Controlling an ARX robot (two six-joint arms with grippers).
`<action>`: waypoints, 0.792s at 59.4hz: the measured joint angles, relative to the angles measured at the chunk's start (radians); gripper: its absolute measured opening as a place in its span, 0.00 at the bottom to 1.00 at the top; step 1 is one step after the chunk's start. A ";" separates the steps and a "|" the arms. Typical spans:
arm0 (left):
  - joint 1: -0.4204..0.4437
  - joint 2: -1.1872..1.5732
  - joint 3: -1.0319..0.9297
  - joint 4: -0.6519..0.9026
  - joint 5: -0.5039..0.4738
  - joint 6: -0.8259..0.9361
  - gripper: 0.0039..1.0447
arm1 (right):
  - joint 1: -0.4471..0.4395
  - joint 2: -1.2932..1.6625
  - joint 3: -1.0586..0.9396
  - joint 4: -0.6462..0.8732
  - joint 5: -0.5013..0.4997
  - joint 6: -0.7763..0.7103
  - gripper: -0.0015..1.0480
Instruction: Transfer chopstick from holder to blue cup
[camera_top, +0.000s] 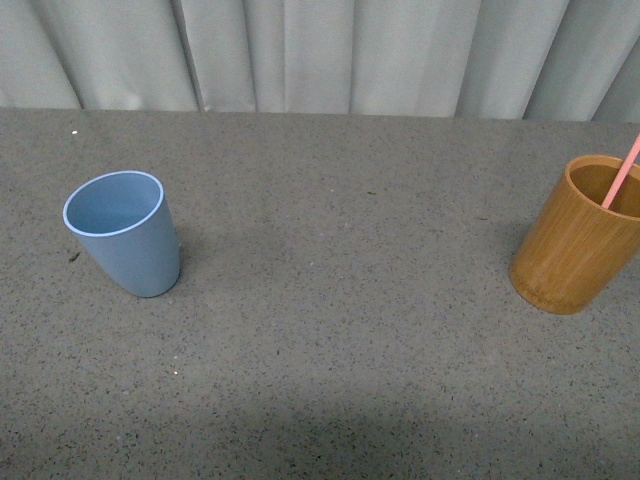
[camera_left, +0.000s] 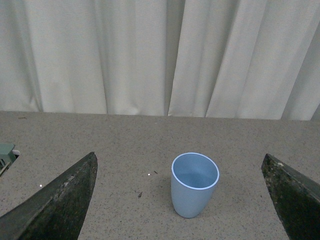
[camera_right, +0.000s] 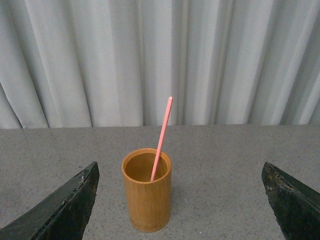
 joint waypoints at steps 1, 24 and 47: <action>0.000 0.000 0.000 0.000 0.000 0.000 0.94 | 0.000 0.000 0.000 0.000 0.000 0.000 0.91; 0.000 0.000 0.000 0.000 0.000 0.000 0.94 | 0.000 0.000 0.000 0.000 0.000 0.000 0.91; 0.022 0.262 0.106 -0.275 0.291 -0.324 0.94 | 0.000 -0.001 0.000 0.000 -0.002 -0.001 0.91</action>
